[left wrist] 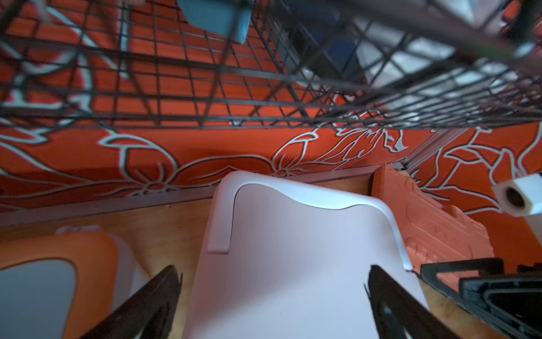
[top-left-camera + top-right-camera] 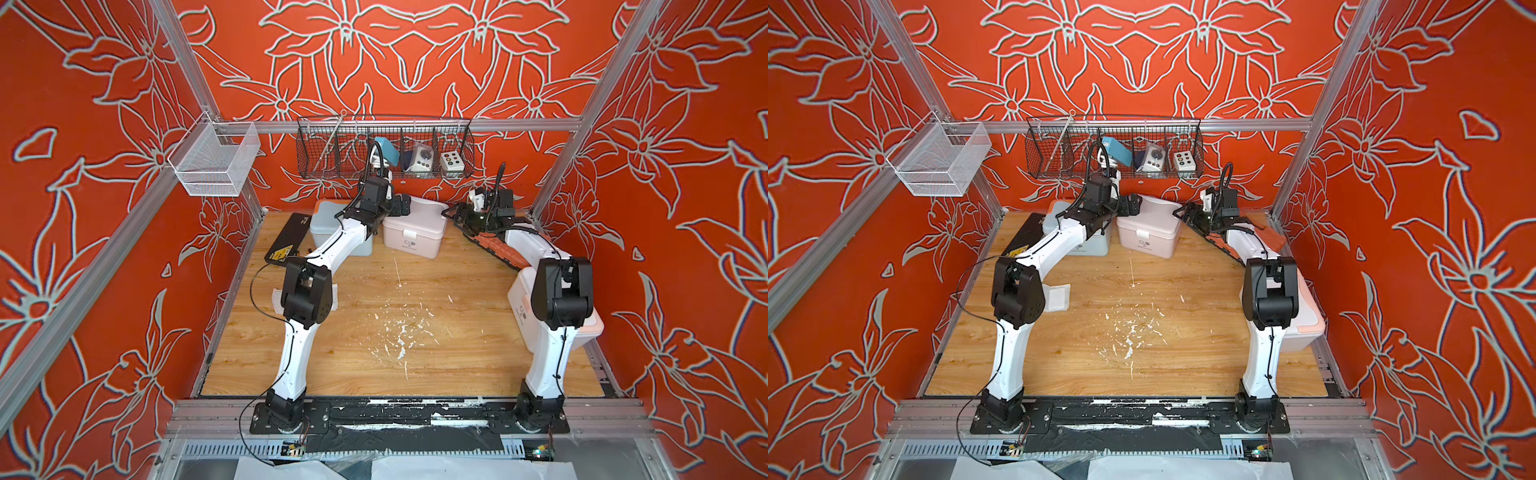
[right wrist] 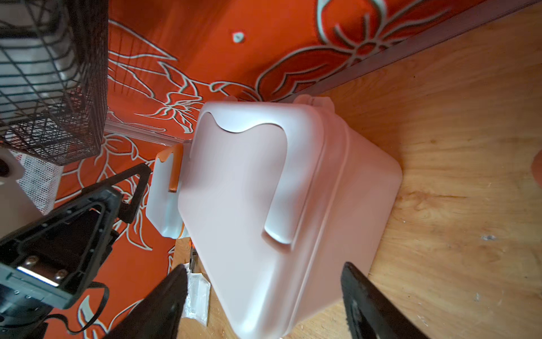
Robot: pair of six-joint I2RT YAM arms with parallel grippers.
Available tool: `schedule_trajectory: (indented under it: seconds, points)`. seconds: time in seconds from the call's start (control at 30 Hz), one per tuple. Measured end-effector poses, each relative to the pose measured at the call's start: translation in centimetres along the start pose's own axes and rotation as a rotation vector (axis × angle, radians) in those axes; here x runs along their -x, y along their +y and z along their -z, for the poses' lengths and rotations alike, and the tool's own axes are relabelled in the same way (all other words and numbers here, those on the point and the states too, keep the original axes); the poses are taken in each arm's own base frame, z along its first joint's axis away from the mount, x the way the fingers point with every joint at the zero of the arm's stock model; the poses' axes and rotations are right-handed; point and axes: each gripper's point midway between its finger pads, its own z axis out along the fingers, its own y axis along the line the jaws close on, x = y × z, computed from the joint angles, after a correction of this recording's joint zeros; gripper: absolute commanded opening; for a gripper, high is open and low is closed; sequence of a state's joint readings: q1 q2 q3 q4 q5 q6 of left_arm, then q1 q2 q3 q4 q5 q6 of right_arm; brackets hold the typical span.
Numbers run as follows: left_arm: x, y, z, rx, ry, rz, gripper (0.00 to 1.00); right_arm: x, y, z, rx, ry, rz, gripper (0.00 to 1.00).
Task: Open first aid kits and take out gauze
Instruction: Move the first aid kit to the center of the board.
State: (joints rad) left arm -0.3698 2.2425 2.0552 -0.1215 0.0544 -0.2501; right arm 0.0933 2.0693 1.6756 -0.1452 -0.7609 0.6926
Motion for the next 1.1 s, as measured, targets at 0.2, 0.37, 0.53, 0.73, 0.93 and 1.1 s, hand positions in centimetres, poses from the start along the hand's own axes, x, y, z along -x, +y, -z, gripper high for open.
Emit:
schedule_trajectory:
  seconds: [0.2, 0.37, 0.53, 0.73, 0.93, 1.1]
  points:
    - [-1.8, -0.6, -0.6, -0.007, 0.043, 0.006, 0.96, -0.8, -1.2, -1.1, 0.008, 0.037, -0.031, 0.8]
    - [-4.2, 1.0, -1.7, 0.027, 0.088, 0.013, 0.95, -0.8, -1.0, -1.2, 0.02, 0.044, -0.036, 0.8]
    - [-6.0, 1.7, -1.4, 0.035, 0.102, 0.024, 0.96, -0.9, -0.7, -1.1, 0.031, 0.049, -0.042, 0.79]
    - [-6.1, 1.6, -1.3, 0.025, 0.109, 0.026, 0.95, -0.7, -0.5, -1.1, 0.043, 0.045, -0.043, 0.75]
    - [-6.6, 0.8, -1.2, -0.013, 0.121, 0.032, 0.95, -0.9, -0.6, -1.3, 0.049, 0.053, -0.048, 0.74]
    - [-7.9, -0.5, 0.3, -0.048, 0.143, 0.045, 0.95, -1.1, -1.1, -1.4, 0.04, 0.059, -0.059, 0.73]
